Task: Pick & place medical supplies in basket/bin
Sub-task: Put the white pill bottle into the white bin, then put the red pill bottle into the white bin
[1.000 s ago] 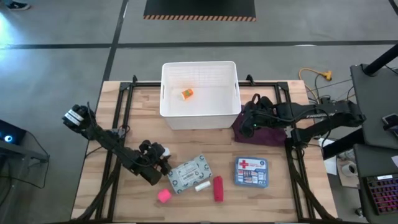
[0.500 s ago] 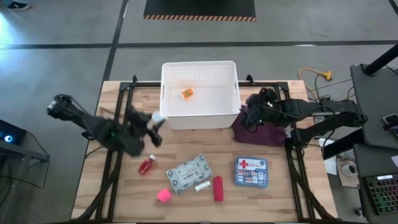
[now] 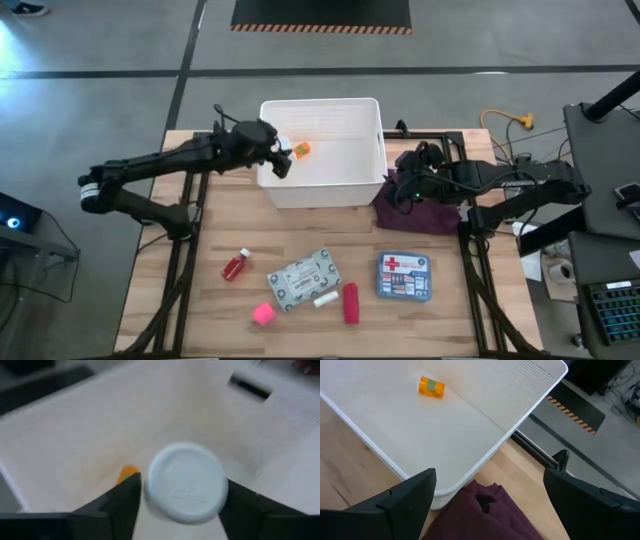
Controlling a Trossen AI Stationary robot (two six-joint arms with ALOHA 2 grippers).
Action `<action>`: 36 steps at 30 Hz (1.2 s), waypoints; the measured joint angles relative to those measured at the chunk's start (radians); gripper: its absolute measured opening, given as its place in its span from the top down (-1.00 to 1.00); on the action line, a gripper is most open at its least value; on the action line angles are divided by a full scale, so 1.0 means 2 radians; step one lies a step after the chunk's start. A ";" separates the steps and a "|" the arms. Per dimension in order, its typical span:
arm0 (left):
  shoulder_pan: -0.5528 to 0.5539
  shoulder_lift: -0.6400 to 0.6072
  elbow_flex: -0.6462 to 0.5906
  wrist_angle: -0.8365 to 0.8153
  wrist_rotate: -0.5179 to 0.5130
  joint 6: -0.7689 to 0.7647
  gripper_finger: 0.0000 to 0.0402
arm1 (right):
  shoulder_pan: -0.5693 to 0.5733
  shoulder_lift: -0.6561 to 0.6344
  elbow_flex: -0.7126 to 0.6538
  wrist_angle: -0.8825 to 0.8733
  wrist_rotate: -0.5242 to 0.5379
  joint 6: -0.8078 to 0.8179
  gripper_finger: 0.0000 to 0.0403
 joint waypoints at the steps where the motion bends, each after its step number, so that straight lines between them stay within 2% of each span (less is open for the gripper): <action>1: 0.000 0.001 0.000 -0.012 0.002 -0.001 -0.24 | 0.000 0.000 0.000 -0.001 0.000 0.005 -0.78; 5: -0.028 -0.017 0.017 -0.052 0.008 -0.002 -0.48 | 0.005 0.000 -0.002 -0.005 -0.002 0.020 -0.78; 9: -0.086 -0.065 0.043 -0.058 0.004 -0.003 -0.55 | 0.005 0.000 -0.009 -0.004 -0.003 0.005 -0.78; 11: -0.110 -0.084 0.061 -0.107 0.003 -0.024 -0.55 | 0.005 0.000 -0.015 -0.002 -0.011 -0.013 -0.78; 13: -0.141 -0.098 0.082 -0.209 0.003 -0.086 -0.55 | 0.001 -0.001 -0.021 0.016 -0.031 -0.033 -0.78; 16: -0.208 -0.113 0.094 -0.362 0.013 -0.238 -0.55 | -0.004 0.001 -0.036 0.050 -0.072 -0.048 -0.78; 19: -0.303 -0.118 0.074 -0.417 0.027 -0.371 -0.56 | -0.004 0.000 -0.045 0.069 -0.071 -0.049 -0.78; 23: -0.437 -0.109 0.033 -0.402 0.027 -0.487 -0.56 | -0.005 0.000 -0.054 0.069 -0.069 -0.050 -0.78; 27: -0.509 -0.076 -0.028 -0.402 0.015 -0.584 -0.56 | -0.010 0.000 -0.064 0.069 -0.072 -0.049 -0.78; 31: -0.534 -0.051 -0.102 -0.351 0.030 -0.692 -0.56 | -0.010 0.000 -0.072 0.074 -0.083 -0.047 -0.78; 34: -0.531 -0.047 -0.159 -0.255 0.039 -0.747 -0.56 | -0.010 0.000 -0.073 0.075 -0.096 -0.047 -0.78; 36: -0.528 -0.047 -0.190 -0.188 0.026 -0.763 -0.56 | -0.010 0.000 -0.073 0.075 -0.096 -0.047 -0.78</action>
